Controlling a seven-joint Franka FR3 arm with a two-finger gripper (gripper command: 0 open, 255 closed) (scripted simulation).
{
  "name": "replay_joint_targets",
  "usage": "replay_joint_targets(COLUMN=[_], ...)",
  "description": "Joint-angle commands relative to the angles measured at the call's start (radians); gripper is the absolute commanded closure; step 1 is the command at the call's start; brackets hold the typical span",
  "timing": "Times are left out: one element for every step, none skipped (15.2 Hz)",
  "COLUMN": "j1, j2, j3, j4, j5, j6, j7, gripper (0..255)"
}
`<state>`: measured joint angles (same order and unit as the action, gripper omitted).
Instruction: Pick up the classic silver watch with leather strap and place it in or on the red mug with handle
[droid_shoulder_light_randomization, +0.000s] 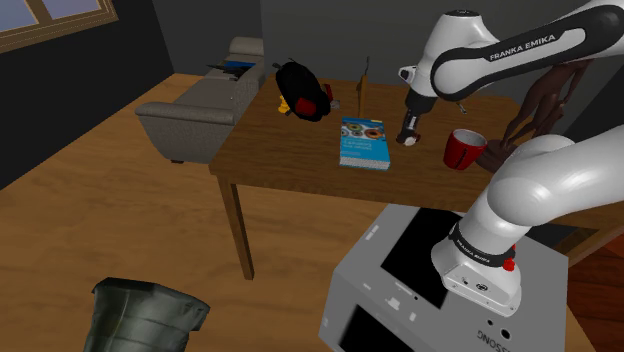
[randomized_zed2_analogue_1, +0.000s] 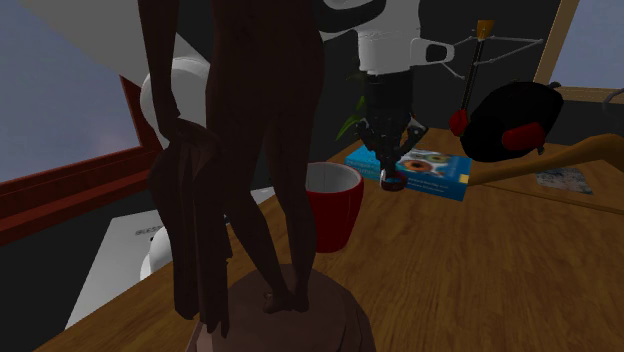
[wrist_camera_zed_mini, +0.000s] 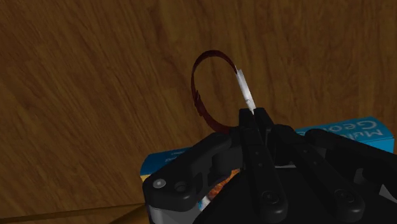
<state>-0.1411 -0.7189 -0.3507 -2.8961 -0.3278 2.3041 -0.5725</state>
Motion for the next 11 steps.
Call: replay_joint_targets(j1=[0.002, 0.004, 0.005, 0.006, 0.007, 0.009, 0.01, 0.011, 0.013, 0.014, 0.016], j2=[-0.025, -0.035, -0.043, -0.052, -0.06, -0.067, -0.074, -0.081, -0.087, -0.092, -0.097], j3=[0.008, 0.012, 0.015, 0.019, 0.022, 0.025, 0.029, 0.032, 0.035, 0.038, 0.042], j4=[0.016, 0.025, 0.034, 0.043, 0.053, 0.062, 0.072, 0.082, 0.093, 0.103, 0.114], j5=[0.008, 0.012, 0.016, 0.019, 0.023, 0.027, 0.03, 0.034, 0.037, 0.041, 0.044], j6=[-0.042, -0.06, -0.077, -0.095, -0.112, -0.129, -0.146, -0.163, -0.179, -0.195, -0.211], j7=[-0.001, -0.002, -0.003, -0.004, -0.005, -0.006, -0.007, -0.007, -0.008, -0.009, -0.01], gripper=[255, 255, 255, 255, 255, 255, 255, 255, 255, 255, 255])
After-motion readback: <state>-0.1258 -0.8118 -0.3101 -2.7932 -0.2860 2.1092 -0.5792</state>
